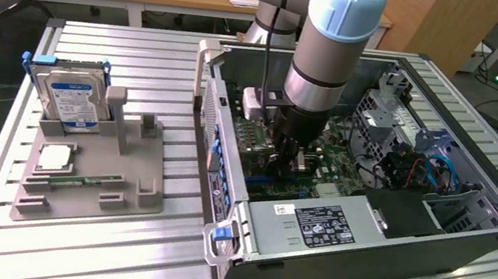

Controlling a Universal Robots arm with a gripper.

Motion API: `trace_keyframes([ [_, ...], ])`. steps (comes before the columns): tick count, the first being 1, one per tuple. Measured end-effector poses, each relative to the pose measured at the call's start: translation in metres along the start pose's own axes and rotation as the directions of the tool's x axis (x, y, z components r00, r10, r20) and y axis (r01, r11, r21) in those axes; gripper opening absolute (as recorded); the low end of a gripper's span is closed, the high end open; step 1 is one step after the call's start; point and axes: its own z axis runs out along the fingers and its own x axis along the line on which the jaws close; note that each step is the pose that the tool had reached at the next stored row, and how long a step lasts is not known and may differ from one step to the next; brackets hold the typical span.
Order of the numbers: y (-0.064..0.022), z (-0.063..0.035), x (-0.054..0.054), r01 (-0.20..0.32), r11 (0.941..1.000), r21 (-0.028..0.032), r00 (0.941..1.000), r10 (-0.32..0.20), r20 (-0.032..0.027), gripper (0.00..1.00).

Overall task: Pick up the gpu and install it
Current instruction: 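Insert the gpu into the slot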

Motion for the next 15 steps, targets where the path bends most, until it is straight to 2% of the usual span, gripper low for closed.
trace_keyframes([
  [15,0.0001,0.0006,-0.0009,0.0,1.0,0.0001,1.0,0.0,0.0002,0.29],
])
